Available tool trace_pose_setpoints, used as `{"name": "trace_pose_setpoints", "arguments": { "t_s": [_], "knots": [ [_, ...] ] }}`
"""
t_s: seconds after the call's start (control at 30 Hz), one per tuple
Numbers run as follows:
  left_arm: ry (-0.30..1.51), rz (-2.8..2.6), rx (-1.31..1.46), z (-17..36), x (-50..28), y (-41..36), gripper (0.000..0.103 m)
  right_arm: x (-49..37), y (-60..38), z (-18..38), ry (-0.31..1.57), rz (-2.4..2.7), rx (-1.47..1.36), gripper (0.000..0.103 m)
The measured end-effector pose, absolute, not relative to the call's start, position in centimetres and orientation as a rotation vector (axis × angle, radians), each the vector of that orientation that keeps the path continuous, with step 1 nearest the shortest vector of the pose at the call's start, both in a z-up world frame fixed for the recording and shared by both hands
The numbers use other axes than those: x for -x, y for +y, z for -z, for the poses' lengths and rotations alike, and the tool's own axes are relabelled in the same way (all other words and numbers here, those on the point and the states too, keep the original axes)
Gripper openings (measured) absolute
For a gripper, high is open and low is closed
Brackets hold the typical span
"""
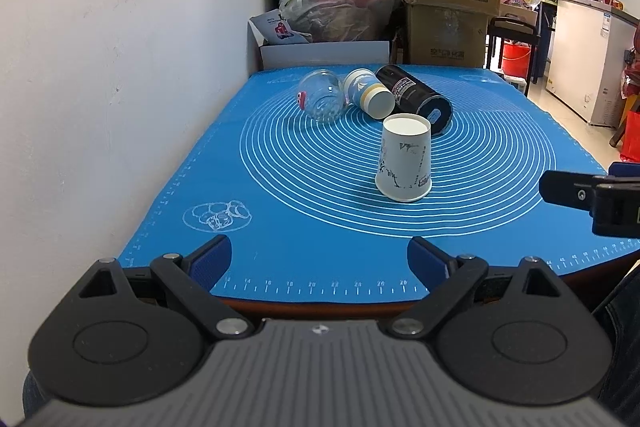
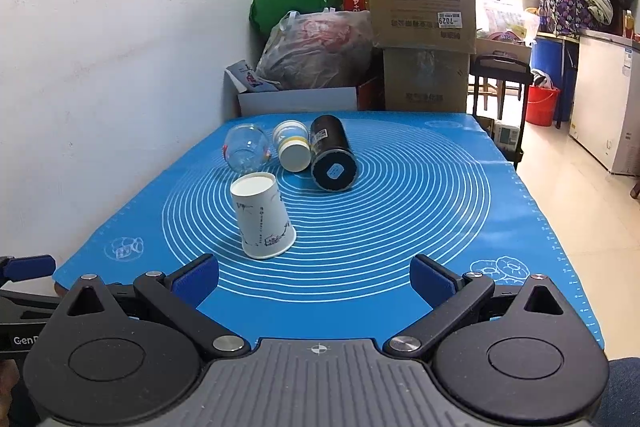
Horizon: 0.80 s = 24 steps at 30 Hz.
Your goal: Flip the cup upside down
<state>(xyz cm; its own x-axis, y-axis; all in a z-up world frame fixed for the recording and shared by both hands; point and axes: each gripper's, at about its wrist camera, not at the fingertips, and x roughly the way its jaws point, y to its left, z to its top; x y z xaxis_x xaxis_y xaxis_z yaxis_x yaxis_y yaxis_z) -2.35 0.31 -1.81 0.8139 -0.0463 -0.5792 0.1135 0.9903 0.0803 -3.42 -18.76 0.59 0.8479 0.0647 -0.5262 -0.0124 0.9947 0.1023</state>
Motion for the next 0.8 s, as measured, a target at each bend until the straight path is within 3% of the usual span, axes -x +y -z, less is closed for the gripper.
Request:
{"name": "trace_pose_setpoints", "arguments": {
  "t_s": [0.8],
  "knots": [
    [0.606,0.089,-0.136,1.71,1.95,-0.25,0.094,3.12,-18.93,-0.27,0.577,-0.058,-0.101,0.103]
  ]
}}
